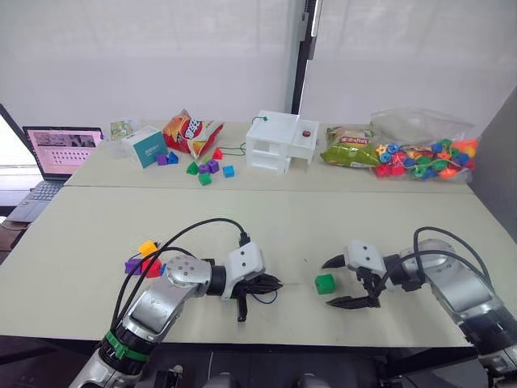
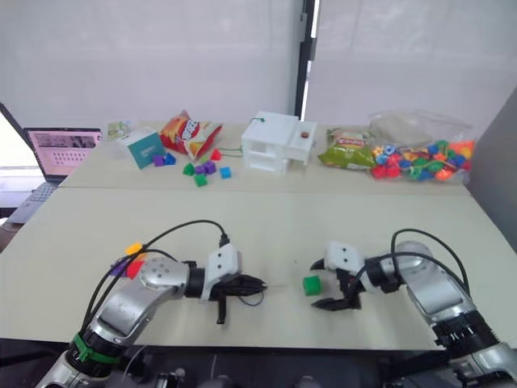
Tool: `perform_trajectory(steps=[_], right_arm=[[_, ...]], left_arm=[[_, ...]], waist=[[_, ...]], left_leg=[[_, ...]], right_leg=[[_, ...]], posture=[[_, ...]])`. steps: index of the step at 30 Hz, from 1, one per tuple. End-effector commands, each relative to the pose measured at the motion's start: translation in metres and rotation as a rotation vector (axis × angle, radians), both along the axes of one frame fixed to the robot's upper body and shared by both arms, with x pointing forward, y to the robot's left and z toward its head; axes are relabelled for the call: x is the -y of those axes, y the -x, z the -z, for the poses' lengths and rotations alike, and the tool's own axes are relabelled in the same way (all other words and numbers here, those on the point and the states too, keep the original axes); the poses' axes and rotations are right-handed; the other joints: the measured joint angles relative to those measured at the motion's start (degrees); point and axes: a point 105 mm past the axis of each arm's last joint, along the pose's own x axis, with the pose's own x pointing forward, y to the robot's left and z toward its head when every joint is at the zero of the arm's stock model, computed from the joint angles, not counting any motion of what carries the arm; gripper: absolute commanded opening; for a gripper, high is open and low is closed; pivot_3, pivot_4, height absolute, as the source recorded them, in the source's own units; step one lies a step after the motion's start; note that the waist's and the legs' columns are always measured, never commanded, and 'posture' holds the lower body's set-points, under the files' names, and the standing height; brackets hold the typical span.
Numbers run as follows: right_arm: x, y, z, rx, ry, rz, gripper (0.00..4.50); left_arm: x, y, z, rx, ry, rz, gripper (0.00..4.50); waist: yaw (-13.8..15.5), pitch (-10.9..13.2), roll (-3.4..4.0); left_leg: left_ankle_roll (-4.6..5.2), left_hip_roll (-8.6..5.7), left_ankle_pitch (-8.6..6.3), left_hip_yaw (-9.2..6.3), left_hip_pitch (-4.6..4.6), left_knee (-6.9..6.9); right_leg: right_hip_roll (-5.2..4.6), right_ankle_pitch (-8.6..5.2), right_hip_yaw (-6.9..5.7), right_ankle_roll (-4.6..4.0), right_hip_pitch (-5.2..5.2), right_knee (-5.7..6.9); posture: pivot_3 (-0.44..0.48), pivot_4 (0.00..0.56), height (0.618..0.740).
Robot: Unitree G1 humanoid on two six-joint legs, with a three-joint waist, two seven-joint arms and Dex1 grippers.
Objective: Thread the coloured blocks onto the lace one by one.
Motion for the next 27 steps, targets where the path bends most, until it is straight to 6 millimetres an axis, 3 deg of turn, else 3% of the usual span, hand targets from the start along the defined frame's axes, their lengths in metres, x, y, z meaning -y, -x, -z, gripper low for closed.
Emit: perform_trajectory(steps=[1, 9, 19, 27], right_arm=[[-0.001, -0.003, 0.001, 0.010, 0.001, -0.022, 3.93], [0.002, 0.003, 0.009, -0.046, -0.019, 0.008, 1.22], [-0.005, 0.006, 0.008, -0.049, -0.030, 0.021, 1.19], [-0.012, 0.006, 0.010, -0.051, -0.045, 0.049, 1.19]], left_arm=[[0.011, 0.001, -0.010, 0.040, 0.016, 0.033, 0.00], [0.028, 0.000, -0.001, 0.044, -0.031, 0.051, 0.00], [0.039, -0.012, 0.000, 0.091, -0.041, -0.011, 0.00], [0.045, -0.007, -0.005, 0.093, -0.019, 0.017, 0.00]], waist=[[0.21, 0.00, 0.00], [0.22, 0.00, 0.00], [0.22, 0.00, 0.00], [0.17, 0.00, 0.00]], left_leg=[[0.00, -0.01, 0.00, 0.00, -0.01, 0.01], [0.00, -0.02, 0.00, -0.01, 0.02, 0.03], [-0.01, -0.01, 0.00, -0.02, 0.02, 0.03], [-0.01, -0.01, 0.00, -0.02, 0.02, 0.03]], right_leg=[[-0.01, 0.00, 0.00, 0.00, 0.00, 0.00], [-0.03, 0.01, 0.01, 0.02, 0.03, 0.03], [-0.02, 0.01, 0.02, 0.01, 0.01, 0.05], [-0.02, 0.01, 0.02, 0.01, 0.02, 0.05]], posture=[[0.000, 0.150, 0.740], [0.000, 0.150, 0.740], [0.000, 0.150, 0.740], [0.000, 0.150, 0.740]])
